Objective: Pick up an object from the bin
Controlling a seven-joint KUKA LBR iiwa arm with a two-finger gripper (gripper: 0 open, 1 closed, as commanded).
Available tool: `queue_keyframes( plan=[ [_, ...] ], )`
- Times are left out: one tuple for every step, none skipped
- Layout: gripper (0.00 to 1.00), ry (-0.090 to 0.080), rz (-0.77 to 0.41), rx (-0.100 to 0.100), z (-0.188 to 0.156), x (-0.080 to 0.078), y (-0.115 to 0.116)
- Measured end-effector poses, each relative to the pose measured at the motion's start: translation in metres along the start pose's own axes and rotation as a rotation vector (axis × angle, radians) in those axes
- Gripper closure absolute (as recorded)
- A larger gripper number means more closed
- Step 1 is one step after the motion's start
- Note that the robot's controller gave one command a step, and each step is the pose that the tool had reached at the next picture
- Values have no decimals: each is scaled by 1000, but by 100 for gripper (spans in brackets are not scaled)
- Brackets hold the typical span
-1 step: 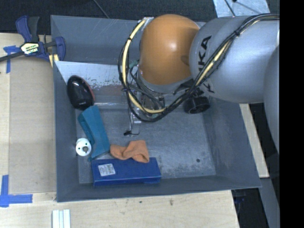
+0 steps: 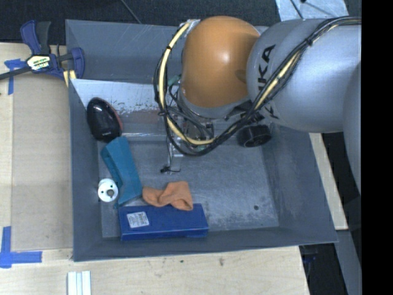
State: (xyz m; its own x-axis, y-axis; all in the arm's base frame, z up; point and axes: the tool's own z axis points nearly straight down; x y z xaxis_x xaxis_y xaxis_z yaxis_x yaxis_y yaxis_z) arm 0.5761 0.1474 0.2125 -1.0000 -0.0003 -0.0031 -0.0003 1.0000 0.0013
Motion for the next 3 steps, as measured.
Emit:
queue_keyframes(
  plan=[
    [0,-3,-101,0,35,19,-12],
    [0,-3,-156,0,108,24,-38],
    [100,-6,-240,0,140,36,-30]
  ],
)
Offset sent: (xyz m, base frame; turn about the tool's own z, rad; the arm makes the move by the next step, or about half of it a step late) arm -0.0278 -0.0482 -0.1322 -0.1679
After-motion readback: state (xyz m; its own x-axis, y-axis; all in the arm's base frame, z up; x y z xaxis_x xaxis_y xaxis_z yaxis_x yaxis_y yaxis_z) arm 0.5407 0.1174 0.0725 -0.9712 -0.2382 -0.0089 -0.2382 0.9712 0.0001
